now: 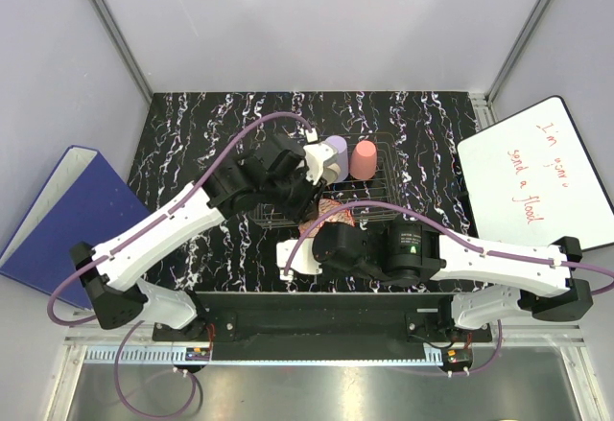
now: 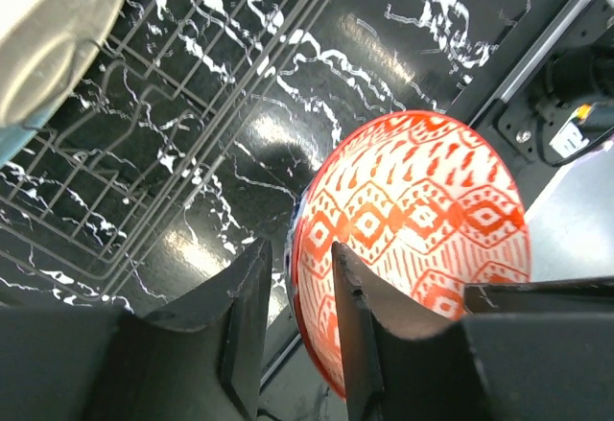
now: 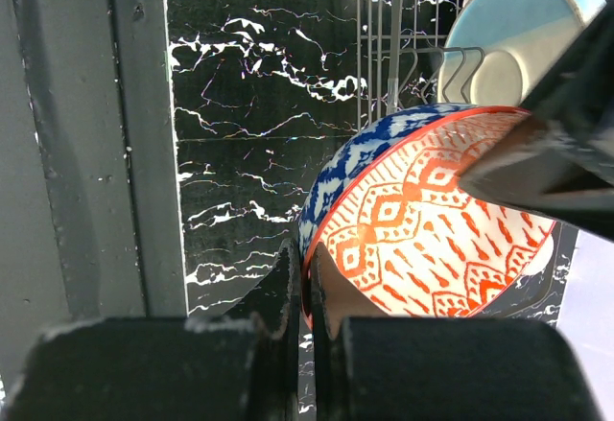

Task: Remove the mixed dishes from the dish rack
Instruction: Pick up the bowl from the dish rack.

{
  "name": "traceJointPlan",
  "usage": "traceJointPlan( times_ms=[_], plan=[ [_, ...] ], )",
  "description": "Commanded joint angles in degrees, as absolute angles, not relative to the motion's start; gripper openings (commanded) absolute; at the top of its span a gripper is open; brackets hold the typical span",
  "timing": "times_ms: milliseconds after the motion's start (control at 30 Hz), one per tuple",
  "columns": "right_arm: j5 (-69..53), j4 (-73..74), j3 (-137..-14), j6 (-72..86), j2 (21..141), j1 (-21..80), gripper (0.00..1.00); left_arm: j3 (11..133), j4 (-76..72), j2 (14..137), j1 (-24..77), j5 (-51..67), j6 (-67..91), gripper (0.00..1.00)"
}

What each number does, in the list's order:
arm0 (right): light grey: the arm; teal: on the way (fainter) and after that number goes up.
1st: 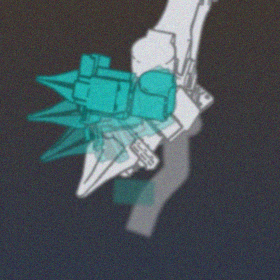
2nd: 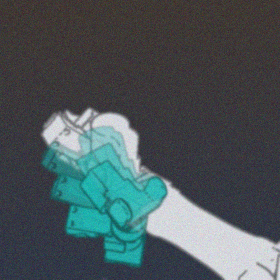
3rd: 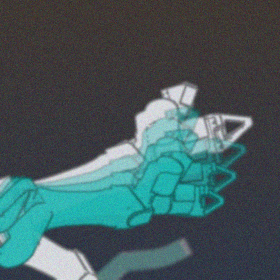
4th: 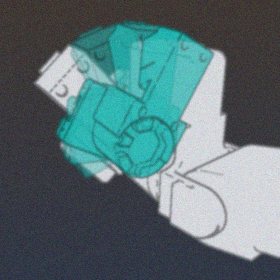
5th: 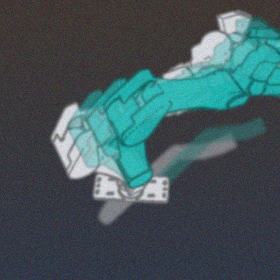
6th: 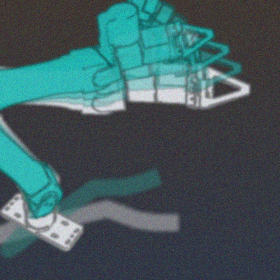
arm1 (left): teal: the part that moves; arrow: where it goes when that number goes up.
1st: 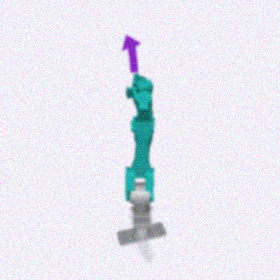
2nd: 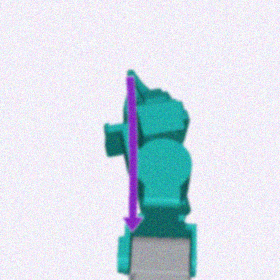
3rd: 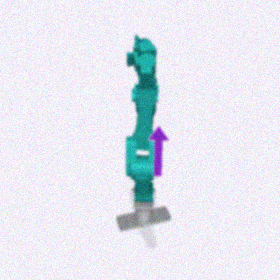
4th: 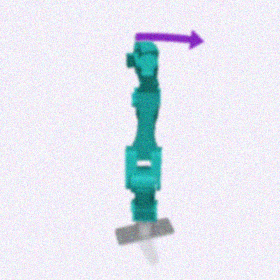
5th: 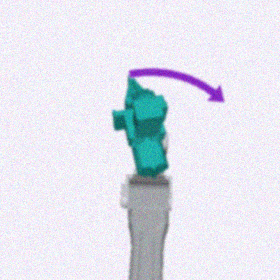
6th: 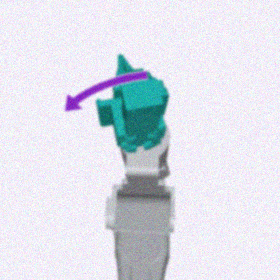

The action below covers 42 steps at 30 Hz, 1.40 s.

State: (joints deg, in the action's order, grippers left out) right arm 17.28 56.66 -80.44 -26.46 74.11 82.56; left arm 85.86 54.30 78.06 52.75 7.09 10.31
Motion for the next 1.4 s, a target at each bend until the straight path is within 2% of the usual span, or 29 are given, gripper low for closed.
traceJointPlan(
  times_ms=[0,133,167,200,400,433,467,533,567,700,900,1067,1233,1367],
  plan=[
    [18.98,53.35,-81.65,-28.30,71.81,83.23,0.00,85.43,53.96,78.48,53.26,7.29,9.49,0.33],
    [19.07,53.26,-81.65,-28.39,71.54,83.23,0.00,85.34,54.05,78.92,53.44,7.30,9.40,0.19],
    [19.16,53.26,-81.65,-28.39,71.46,83.23,0.00,85.34,54.05,79.10,53.44,7.12,9.32,0.06],
    [19.16,53.35,-81.56,-28.21,71.37,83.15,0.00,85.43,54.23,79.19,53.44,7.03,9.32,0.00],
    [21.09,52.39,-80.86,-27.60,70.84,83.23,0.00,86.22,54.14,78.40,53.44,5.54,9.41,0.00],
    [21.35,51.95,-80.42,-27.42,70.75,83.23,0.06,86.31,54.14,78.05,53.44,5.36,9.40,0.00],
    [21.79,51.77,-80.16,-27.16,70.66,83.23,0.26,86.48,54.05,77.96,53.44,5.36,9.32,0.00],
    [23.28,50.63,-79.46,-26.28,70.31,83.23,0.52,86.83,53.62,77.43,53.44,4.75,9.32,0.00],
    [24.25,50.36,-79.19,-25.93,69.79,83.23,0.70,87.18,53.44,77.26,53.44,4.40,9.40,0.00],
    [27.68,46.07,-78.40,-22.95,67.77,83.23,0.99,89.12,53.35,77.08,52.82,2.38,10.19,0.00],
    [34.00,36.41,-80.07,-17.51,61.09,83.23,1.00,93.60,52.38,75.59,45.01,3.43,14.76,0.00],
    [42.00,27.53,-79.20,-7.42,52.76,83.14,1.00,93.78,49.22,73.30,30.52,3.51,23.89,0.00],
    [47.63,23.82,-70.77,3.41,46.33,83.23,1.00,93.52,45.19,74.26,15.25,1.23,31.63,0.00],
    [45.62,21.19,-64.52,8.42,44.47,83.14,1.00,93.86,41.67,79.44,6.43,1.32,37.08,0.00]
  ],
)
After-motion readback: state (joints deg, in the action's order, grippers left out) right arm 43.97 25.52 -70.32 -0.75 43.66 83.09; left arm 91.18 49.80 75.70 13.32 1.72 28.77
